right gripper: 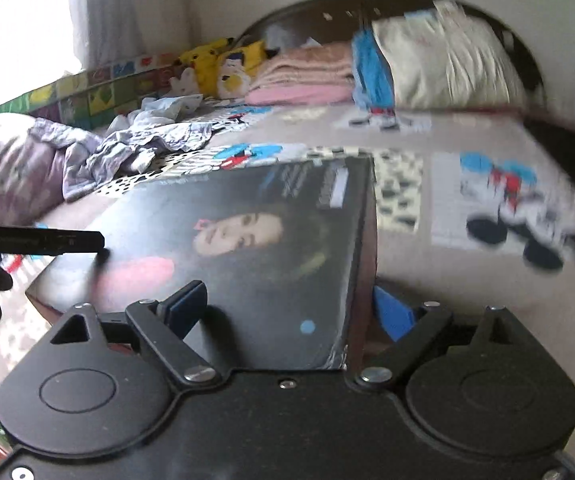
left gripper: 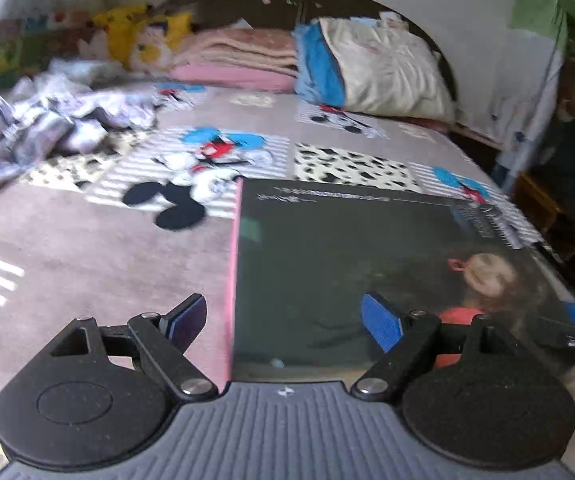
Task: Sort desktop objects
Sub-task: 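Lift the lid with both tools and carry it over the shoebox, then lower the lid onto the shoebox and open both tools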
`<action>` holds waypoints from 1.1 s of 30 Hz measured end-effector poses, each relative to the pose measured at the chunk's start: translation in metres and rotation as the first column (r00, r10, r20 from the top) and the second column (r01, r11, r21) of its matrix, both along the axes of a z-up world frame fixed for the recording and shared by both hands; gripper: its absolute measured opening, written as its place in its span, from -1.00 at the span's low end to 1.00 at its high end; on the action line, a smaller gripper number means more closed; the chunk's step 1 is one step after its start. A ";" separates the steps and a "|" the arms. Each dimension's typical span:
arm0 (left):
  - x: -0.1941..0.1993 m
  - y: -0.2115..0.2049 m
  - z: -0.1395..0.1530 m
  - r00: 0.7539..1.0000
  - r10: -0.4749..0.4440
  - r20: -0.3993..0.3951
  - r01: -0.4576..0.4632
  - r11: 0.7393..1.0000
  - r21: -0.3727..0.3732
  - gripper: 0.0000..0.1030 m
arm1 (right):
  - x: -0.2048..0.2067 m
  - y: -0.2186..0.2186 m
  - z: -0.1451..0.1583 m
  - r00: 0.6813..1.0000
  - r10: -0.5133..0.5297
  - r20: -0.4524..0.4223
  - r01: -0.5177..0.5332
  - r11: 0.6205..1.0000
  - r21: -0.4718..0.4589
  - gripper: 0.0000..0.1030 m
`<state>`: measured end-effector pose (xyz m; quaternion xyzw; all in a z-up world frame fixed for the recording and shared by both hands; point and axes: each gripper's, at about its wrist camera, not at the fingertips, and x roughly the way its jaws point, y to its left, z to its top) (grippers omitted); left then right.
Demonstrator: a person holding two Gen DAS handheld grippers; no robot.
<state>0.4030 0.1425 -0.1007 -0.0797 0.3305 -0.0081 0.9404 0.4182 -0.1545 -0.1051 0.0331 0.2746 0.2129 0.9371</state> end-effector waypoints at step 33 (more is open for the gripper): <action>-0.058 -0.024 0.004 0.999 0.018 -0.034 -0.017 1.000 0.023 0.66 | -0.017 -0.029 0.000 0.975 -0.187 -0.116 0.179 0.981 -0.077 0.88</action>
